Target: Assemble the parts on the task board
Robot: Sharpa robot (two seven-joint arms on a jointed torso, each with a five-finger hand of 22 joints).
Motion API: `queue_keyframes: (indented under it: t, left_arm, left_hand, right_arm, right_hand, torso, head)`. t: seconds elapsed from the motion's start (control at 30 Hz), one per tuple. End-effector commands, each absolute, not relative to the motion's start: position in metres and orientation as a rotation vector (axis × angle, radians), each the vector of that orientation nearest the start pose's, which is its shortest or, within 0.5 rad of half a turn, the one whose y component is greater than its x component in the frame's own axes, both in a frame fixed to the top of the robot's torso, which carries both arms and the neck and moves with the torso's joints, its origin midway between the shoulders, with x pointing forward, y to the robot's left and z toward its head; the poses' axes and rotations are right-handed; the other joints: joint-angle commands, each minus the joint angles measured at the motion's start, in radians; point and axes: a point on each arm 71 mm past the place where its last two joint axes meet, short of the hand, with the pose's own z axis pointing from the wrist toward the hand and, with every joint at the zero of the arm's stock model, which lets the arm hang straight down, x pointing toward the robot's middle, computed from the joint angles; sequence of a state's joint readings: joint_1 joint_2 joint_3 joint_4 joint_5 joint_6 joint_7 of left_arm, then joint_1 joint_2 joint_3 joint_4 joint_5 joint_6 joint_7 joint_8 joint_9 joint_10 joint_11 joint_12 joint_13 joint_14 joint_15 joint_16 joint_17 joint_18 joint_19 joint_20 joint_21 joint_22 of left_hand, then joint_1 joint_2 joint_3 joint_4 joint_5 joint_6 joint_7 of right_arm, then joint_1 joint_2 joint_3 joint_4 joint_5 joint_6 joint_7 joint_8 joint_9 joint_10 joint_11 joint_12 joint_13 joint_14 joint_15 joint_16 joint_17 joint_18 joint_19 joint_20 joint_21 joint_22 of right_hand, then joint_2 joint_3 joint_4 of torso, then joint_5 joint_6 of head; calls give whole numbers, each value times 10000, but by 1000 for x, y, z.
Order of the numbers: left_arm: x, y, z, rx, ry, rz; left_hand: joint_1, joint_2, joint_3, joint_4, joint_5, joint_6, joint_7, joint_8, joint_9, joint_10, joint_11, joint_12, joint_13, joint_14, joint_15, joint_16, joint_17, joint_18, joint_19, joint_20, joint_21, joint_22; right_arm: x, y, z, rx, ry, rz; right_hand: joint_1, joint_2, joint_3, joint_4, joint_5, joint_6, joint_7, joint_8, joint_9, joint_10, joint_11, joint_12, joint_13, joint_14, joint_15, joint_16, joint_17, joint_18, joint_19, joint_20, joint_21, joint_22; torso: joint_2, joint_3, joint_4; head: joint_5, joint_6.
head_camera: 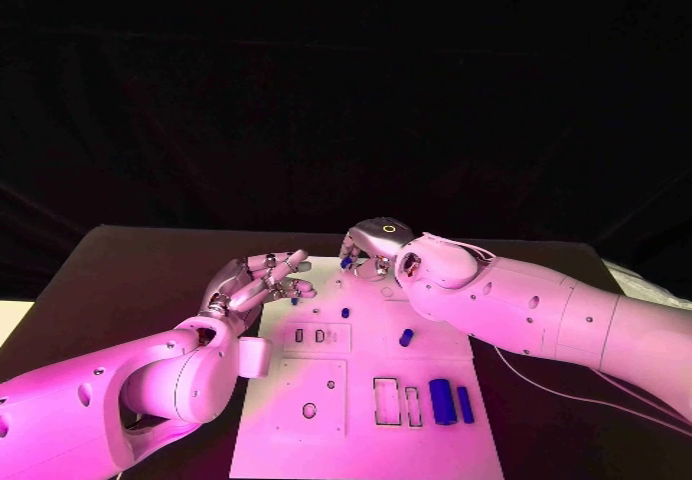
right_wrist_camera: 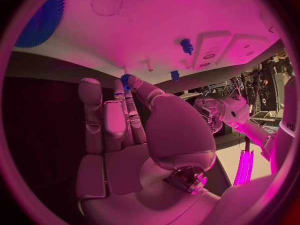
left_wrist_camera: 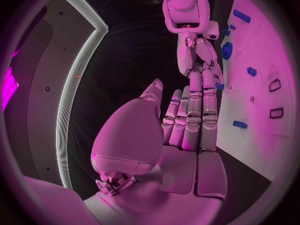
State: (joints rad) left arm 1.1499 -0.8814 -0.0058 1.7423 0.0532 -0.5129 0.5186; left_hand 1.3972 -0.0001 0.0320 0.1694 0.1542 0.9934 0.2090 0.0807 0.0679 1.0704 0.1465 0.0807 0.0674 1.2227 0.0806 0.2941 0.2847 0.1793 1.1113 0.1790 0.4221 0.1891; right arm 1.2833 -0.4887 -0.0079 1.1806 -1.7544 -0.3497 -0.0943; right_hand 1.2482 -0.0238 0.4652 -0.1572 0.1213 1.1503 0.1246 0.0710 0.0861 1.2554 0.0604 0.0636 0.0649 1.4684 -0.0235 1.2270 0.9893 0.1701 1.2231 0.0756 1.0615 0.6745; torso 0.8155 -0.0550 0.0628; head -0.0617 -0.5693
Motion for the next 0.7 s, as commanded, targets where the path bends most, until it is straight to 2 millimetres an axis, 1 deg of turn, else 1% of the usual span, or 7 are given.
queue_keyframes:
  t: [0.03, 0.37, 0.6, 0.63, 0.7]
  left_arm:
    - [445, 176, -164, -11453, 12861, -16262]
    - [444, 176, -163, -11459, 12875, -16265]
    - [445, 176, -163, -11460, 12866, -16250]
    - [445, 176, -163, -11459, 12865, -16251]
    - [445, 176, -163, -11459, 12868, -16254]
  left_hand:
    - [10, 76, -12, -52, 60, 25, 50, -31, -10, 20, 35, -32, 3, -57, -15, 20, 8, -12, -69, -17, 44, 14]
    - [10, 76, -12, -52, 60, 25, 50, -31, -10, 20, 35, -32, 3, -57, -15, 20, 8, -12, -69, -17, 44, 14]
    - [11, 75, -11, -56, 58, 26, 51, -34, -10, 19, 37, -37, 3, -75, -12, 19, 19, -13, -83, -15, 48, 18]
    - [11, 75, -11, -56, 58, 26, 51, -34, -10, 19, 37, -37, 3, -75, -12, 19, 19, -13, -83, -15, 48, 18]
    - [11, 75, -11, -56, 58, 26, 51, -34, -10, 19, 37, -37, 3, -75, -12, 19, 19, -13, -83, -15, 48, 18]
  right_arm:
    - [553, -106, -143, -4453, 14309, 4973]
    - [554, -106, -148, -4628, 14769, 4671]
    - [554, -105, -149, -4685, 14798, 4646]
    - [554, -104, -149, -4669, 14751, 4672]
    - [554, -104, -148, -4606, 14651, 4727]
  right_hand:
    - [-1, -138, 38, 15, -55, -1, 64, 2, 8, -14, 30, -8, 8, 253, 18, 53, 20, -125, -43, 44, 59, 8]
    - [-17, -150, 44, 34, -80, -4, 66, -2, 9, -21, 33, -6, 9, 252, 22, 67, 35, -125, -50, 49, 72, 21]
    - [-53, -187, 41, 67, -102, -11, 69, -10, 8, -32, 39, -5, 10, 248, 28, 74, 31, -119, -75, 55, 73, 5]
    - [-73, -216, 41, 83, -109, -46, 81, -28, 1, -68, 48, -14, 5, 236, 37, 54, -6, -107, -115, 60, 38, -61]
    - [-149, -337, 54, 136, -128, -343, 185, -110, -68, -380, 127, -43, -27, 170, 120, -66, -200, -56, -318, 93, -157, -394]
  torso:
    - [11, -10, 7]
    - [36, -14, 24]
    - [42, -18, 15]
    - [44, -21, 20]
    - [46, -20, 26]
  head:
    - [-2, -3]
    - [-11, -32]
    - [-13, -36]
    - [-18, -31]
    - [-22, -29]
